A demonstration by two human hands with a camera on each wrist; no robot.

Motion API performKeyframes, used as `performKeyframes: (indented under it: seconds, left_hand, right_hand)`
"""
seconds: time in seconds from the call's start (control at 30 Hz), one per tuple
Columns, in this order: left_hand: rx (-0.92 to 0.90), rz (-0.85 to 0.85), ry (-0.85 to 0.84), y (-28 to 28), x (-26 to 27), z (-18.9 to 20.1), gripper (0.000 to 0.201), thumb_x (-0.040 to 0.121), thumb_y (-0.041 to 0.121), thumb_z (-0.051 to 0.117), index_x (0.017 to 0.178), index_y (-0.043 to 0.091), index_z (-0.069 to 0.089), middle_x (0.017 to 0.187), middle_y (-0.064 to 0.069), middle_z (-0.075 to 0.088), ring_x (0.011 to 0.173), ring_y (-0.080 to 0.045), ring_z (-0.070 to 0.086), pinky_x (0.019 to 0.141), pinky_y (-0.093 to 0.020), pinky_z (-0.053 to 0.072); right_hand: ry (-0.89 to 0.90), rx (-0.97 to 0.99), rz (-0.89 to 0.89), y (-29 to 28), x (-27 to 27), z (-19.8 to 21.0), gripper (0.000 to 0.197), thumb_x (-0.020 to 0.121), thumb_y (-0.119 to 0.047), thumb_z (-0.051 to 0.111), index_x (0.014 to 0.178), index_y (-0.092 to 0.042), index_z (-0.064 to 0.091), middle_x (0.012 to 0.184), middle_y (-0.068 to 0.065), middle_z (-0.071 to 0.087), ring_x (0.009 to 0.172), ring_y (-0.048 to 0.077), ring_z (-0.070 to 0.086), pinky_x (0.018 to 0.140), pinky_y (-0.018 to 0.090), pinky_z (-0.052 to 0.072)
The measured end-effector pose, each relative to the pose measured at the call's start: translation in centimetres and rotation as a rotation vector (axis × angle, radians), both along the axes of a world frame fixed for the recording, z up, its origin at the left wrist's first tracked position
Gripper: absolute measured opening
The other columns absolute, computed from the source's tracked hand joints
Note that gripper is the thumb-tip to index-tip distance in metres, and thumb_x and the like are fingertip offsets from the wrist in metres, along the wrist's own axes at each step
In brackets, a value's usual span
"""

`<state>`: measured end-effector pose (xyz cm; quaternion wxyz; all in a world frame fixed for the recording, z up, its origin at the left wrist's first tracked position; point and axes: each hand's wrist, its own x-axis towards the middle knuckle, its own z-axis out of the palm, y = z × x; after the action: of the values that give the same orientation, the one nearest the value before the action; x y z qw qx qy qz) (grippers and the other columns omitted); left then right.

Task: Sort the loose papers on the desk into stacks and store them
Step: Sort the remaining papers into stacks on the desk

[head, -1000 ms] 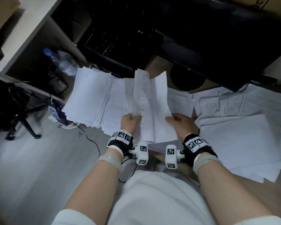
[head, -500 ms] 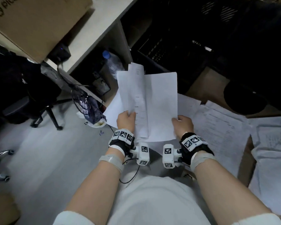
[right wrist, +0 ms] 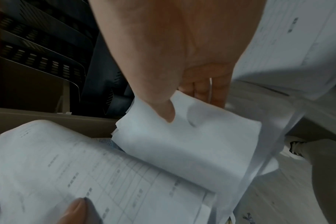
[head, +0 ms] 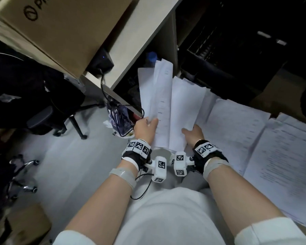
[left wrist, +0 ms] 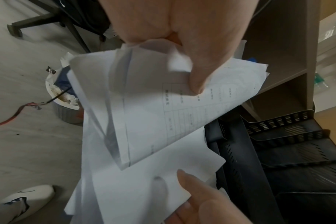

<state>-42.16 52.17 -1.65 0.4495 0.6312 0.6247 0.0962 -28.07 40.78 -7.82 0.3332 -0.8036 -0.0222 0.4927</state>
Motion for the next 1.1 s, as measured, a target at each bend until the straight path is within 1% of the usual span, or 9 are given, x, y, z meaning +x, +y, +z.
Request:
performKeyframes:
  seconds: [0.17, 0.33, 0.5, 0.57, 0.63, 0.77, 0.9, 1.0, 1.1]
  left_hand:
    - [-0.066, -0.097, 0.016, -2.1, 2.8, 0.4, 0.029, 0.083, 0.039, 0.07, 0.076, 0.011, 0.067, 0.078, -0.006, 0.07, 0.076, -0.025, 0.066, 0.072, -0.032, 0.053]
    - [-0.155, -0.187, -0.014, -7.7, 6.8, 0.8, 0.03, 0.076, 0.038, 0.083, 0.091, 0.012, 0.074, 0.085, 0.001, 0.072, 0.076, -0.016, 0.067, 0.071, -0.022, 0.051]
    - [-0.199, -0.232, -0.108, -13.6, 10.7, 1.5, 0.032, 0.077, 0.046, 0.082, 0.068, 0.019, 0.067, 0.073, 0.001, 0.071, 0.069, -0.017, 0.068, 0.068, -0.028, 0.054]
    - [-0.194, -0.215, -0.146, -16.0, 11.6, 1.3, 0.049, 0.085, 0.05, 0.072, 0.057, 0.018, 0.047, 0.057, 0.003, 0.049, 0.053, -0.019, 0.044, 0.057, -0.03, 0.037]
    - [-0.173, -0.207, -0.188, -18.4, 12.4, 1.5, 0.052, 0.089, 0.046, 0.068, 0.059, 0.018, 0.036, 0.056, 0.0, 0.031, 0.056, -0.017, 0.028, 0.057, -0.03, 0.025]
    - [-0.15, -0.241, -0.154, -22.5, 13.9, 1.9, 0.046, 0.091, 0.032, 0.067, 0.056, 0.018, 0.039, 0.051, 0.003, 0.037, 0.051, -0.017, 0.032, 0.052, -0.028, 0.026]
    - [-0.168, -0.197, -0.124, -25.7, 14.5, 1.8, 0.029, 0.082, 0.031, 0.066, 0.063, 0.016, 0.05, 0.054, 0.002, 0.048, 0.053, -0.017, 0.041, 0.053, -0.025, 0.034]
    - [-0.159, -0.204, -0.105, -26.9, 14.3, 1.8, 0.033, 0.079, 0.03, 0.065, 0.057, 0.02, 0.043, 0.048, 0.008, 0.042, 0.049, -0.017, 0.038, 0.049, -0.024, 0.032]
    - [-0.09, -0.133, -0.06, -26.6, 14.0, 2.4, 0.034, 0.08, 0.029, 0.062, 0.058, 0.019, 0.038, 0.05, 0.004, 0.036, 0.05, -0.018, 0.032, 0.047, -0.023, 0.026]
  right_hand:
    - [-0.045, 0.076, -0.127, -4.5, 2.1, 1.8, 0.046, 0.089, -0.025, 0.065, 0.132, -0.01, 0.054, 0.119, -0.005, 0.057, 0.11, 0.027, 0.061, 0.096, 0.036, 0.049]
    - [0.073, 0.341, -0.212, -9.4, 3.4, 5.5, 0.041, 0.087, -0.031, 0.075, 0.122, -0.015, 0.06, 0.11, 0.002, 0.072, 0.096, 0.02, 0.071, 0.084, 0.037, 0.058]
    - [-0.037, 0.271, -0.217, -15.3, 5.8, 6.1, 0.027, 0.089, -0.026, 0.074, 0.109, -0.01, 0.064, 0.098, 0.005, 0.073, 0.085, 0.019, 0.07, 0.067, 0.027, 0.058]
    - [-0.07, 0.258, -0.276, -18.1, 7.1, 6.0, 0.021, 0.089, -0.025, 0.073, 0.101, -0.009, 0.067, 0.094, 0.009, 0.074, 0.081, 0.022, 0.07, 0.063, 0.028, 0.057]
    - [-0.07, 0.259, -0.326, -20.7, 8.3, 6.0, 0.012, 0.091, -0.02, 0.071, 0.096, -0.008, 0.069, 0.095, 0.014, 0.075, 0.079, 0.024, 0.071, 0.069, 0.036, 0.061]
    - [-0.033, 0.255, -0.389, -25.0, 10.3, 6.9, 0.021, 0.097, -0.034, 0.059, 0.1, -0.015, 0.069, 0.106, 0.01, 0.074, 0.081, 0.019, 0.07, 0.078, 0.04, 0.057]
    - [0.026, 0.311, -0.417, -28.4, 12.4, 8.3, 0.062, 0.092, -0.061, 0.053, 0.138, -0.019, 0.054, 0.132, -0.006, 0.058, 0.122, 0.015, 0.053, 0.108, 0.033, 0.037]
    - [-0.073, 0.233, -0.274, -29.9, 12.7, 7.8, 0.027, 0.092, -0.045, 0.063, 0.095, -0.018, 0.066, 0.087, -0.001, 0.057, 0.082, 0.017, 0.051, 0.083, 0.032, 0.042]
    - [-0.351, 0.061, -0.313, -30.7, 12.9, 6.9, 0.042, 0.091, -0.025, 0.06, 0.057, -0.018, 0.036, 0.061, -0.002, 0.041, 0.065, 0.022, 0.041, 0.063, 0.029, 0.032]
